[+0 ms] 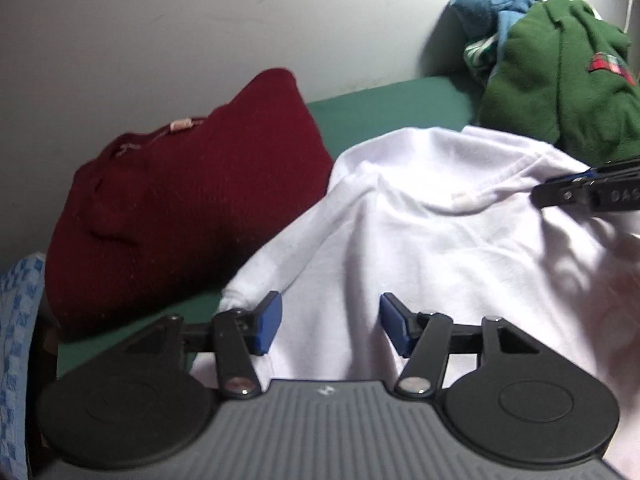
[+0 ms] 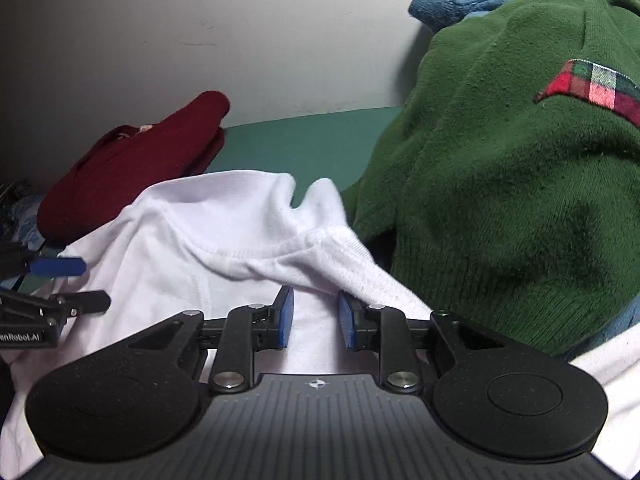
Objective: Fold clothes
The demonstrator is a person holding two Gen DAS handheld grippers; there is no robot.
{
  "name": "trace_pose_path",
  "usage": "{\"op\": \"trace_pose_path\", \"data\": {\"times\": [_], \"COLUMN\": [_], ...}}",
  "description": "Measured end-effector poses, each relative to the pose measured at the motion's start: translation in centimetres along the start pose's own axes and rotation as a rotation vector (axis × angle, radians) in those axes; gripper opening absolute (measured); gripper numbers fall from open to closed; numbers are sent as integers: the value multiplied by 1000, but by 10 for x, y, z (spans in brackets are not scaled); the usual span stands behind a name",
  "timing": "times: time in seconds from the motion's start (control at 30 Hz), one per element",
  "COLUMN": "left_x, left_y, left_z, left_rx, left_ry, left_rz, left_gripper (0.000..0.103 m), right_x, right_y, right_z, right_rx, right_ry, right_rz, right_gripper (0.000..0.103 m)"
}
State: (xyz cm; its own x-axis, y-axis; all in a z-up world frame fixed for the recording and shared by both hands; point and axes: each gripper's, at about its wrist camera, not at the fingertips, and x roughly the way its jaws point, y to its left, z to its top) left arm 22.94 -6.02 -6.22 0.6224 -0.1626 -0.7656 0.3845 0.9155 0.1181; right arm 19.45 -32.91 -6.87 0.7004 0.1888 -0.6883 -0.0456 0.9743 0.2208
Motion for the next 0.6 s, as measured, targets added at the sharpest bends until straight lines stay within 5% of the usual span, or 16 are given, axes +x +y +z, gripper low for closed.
{"op": "trace_pose_path", "data": {"times": [0.17,0.23,0.37,0.4,0.5,0.6], "left_x": [1,1,-1,-6,-23,-50], "left_y": [31,41,69,70,71,62], "left_z": [1,4,3,0,-12,-29], "left_rx": [-70,-54,-122,-119,-126,-139], "left_ry": [-16,-24,12,4,1,-24], "left_rz": [20,92,118,126,117,81], "left_gripper": [66,64,61,61,62,62], "right_x": [4,2,-22,-36,-68,-92], "right_y": [4,5,17,22,24,-1], "right_z": [-1,-2,-11,-18,-38,-59], "right_rx": [-77,-79,-88,-101,-86,9], "right_ry": [-45,-50,-94,-118,-129,-103], "right_rz": [-68,-73,-34,-18,24,-10], "right_gripper": [13,13,20,28,72,71]}}
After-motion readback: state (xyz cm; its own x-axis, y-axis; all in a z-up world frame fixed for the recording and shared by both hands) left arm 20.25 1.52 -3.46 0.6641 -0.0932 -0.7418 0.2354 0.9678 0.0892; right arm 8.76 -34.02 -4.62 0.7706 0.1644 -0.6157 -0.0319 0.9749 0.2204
